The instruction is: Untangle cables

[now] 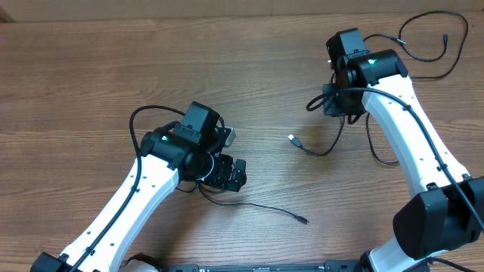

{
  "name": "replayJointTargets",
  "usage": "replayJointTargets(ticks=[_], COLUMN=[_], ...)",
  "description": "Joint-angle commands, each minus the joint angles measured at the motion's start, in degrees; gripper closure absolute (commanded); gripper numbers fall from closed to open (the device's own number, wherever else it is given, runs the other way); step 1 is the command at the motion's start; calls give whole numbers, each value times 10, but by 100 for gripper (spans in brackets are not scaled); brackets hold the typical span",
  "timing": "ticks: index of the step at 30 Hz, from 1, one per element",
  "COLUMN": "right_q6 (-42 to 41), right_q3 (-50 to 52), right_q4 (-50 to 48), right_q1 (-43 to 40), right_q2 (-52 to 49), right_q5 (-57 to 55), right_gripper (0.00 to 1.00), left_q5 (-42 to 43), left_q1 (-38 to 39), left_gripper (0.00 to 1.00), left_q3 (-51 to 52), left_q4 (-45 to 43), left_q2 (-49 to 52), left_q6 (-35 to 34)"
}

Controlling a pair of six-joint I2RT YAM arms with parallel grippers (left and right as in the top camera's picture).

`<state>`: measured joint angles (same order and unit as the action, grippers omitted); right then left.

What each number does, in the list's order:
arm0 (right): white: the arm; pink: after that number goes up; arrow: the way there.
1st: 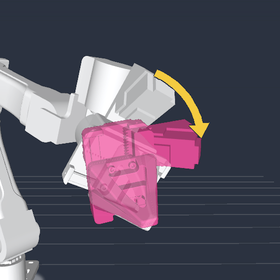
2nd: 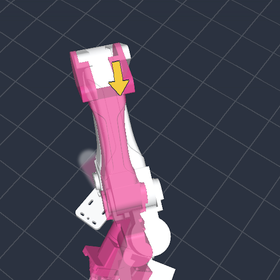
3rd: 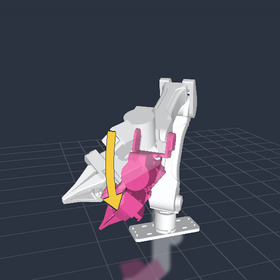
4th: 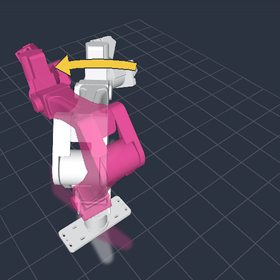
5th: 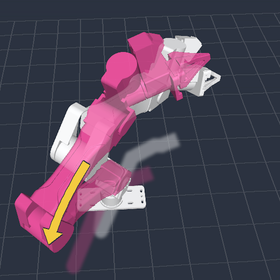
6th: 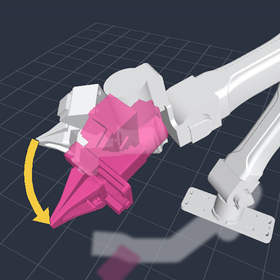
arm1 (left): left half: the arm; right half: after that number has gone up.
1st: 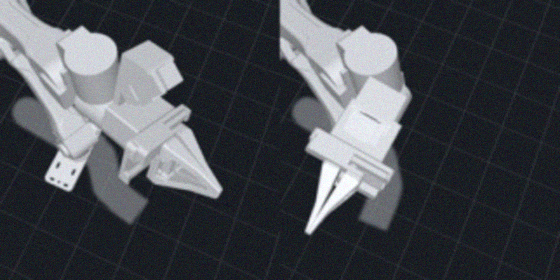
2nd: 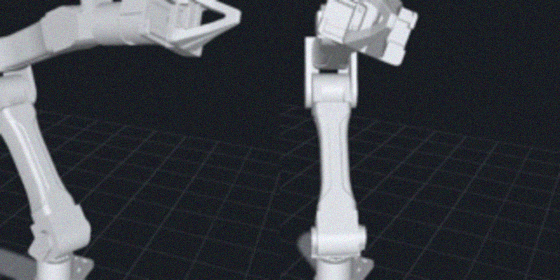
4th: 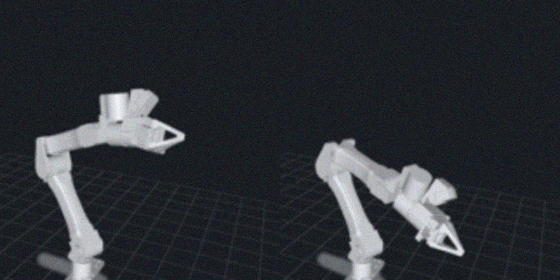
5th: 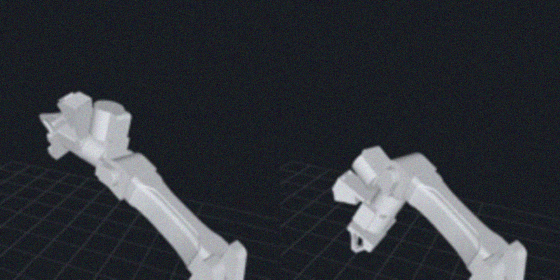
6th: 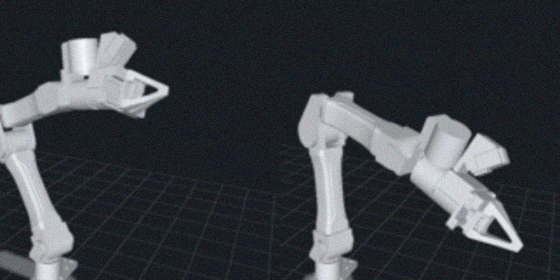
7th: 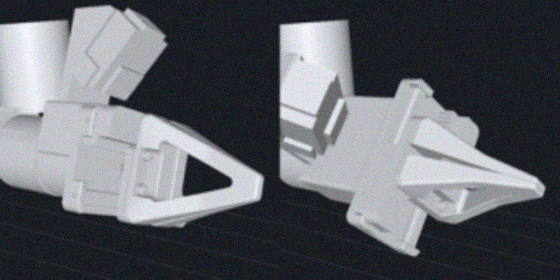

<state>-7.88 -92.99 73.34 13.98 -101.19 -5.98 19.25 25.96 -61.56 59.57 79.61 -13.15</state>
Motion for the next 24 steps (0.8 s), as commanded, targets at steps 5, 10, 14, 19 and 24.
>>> replayJointTargets(ticks=[5,10,14,19,24], right_q6=[-111,-157,-177,-435,-585], right_q3=[61,83,83,87,111], right_q4=[-44,-56,-69,-35,-26], right_q1=[2,2,7,9,10], right_q2=[5,-6,-6,-6,-6], right_q5=[136,247,251,73,8], right_gripper=[38,0,21,28,26], left_q5=[-2,-2,-2,-2,-2], left_q1=[3,3,3,3,3], left_gripper=[0,1,0,0,1], left_q3=[-11,-11,-11,-11,-11], left_q4=[-2,-2,-2,-2,-2], left_q2=[-10,-10,-10,-10,-10], left_q6=[-2,-2,-2,-2,-2])
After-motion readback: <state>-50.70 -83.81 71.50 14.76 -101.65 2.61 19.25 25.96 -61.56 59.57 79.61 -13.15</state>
